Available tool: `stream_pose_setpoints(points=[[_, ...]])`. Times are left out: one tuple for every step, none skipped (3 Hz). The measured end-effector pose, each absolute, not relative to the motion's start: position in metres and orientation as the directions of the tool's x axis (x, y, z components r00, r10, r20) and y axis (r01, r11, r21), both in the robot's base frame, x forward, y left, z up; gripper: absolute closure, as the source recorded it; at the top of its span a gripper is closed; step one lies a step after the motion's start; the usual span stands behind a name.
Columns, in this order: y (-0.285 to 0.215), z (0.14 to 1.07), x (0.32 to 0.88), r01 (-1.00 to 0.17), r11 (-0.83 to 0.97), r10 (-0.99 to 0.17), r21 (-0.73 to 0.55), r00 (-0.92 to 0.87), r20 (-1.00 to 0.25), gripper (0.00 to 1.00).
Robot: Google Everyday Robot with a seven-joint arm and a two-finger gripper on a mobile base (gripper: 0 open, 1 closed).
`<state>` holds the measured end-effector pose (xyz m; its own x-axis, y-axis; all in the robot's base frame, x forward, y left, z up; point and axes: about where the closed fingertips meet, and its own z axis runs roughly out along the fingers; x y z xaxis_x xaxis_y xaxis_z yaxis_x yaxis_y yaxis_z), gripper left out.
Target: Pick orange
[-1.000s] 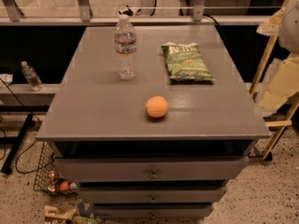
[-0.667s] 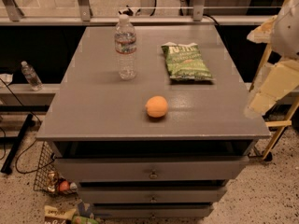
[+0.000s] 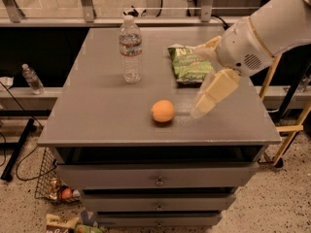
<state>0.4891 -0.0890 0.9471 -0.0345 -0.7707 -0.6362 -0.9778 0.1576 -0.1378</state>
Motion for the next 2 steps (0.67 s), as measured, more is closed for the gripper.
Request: stream_pose_setpoints(points=[[-0.049,0.935,0.492,-0.984,0.098,-0.771,-0.151,0.021,-0.636,0.00],[-0.026,0.906,0.495,-0.985,0.055,-0.813,-0.164,0.052,-0.580,0.00]])
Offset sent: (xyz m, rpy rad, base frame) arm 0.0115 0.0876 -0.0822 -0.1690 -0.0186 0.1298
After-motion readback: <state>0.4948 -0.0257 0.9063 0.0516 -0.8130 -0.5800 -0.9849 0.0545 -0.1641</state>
